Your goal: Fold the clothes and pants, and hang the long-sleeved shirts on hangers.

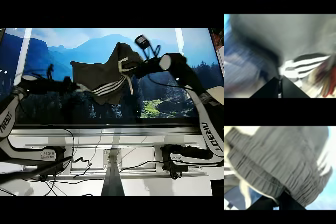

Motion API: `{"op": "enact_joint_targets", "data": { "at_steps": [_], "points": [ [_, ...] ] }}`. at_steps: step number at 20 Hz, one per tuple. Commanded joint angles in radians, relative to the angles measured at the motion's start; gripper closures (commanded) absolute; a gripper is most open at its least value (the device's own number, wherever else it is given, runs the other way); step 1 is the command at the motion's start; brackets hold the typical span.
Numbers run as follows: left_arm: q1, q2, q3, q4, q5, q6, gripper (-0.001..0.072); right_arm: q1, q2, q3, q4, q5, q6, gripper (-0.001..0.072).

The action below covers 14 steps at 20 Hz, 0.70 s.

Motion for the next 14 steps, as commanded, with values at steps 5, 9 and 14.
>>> {"op": "enact_joint_targets", "data": {
  "at_steps": [5, 9, 14],
  "points": [
    [0.130, 0.314, 0.335, -0.096, 0.080, 0.040, 0.0698, -0.305, 0.205, 0.000, 0.378, 0.188, -0.008, 0.0694],
    [0.189, 0.526, 0.403, -0.095, 0.267, 0.055, 0.0698, -0.357, 0.296, 0.000, 0.754, 0.441, -0.140, 0.0693],
    [0.251, 0.726, 0.403, -0.081, 0.370, 0.096, 0.0699, -0.356, 0.440, 0.000, 1.034, 0.555, -0.019, 0.0692]
  ]
}}
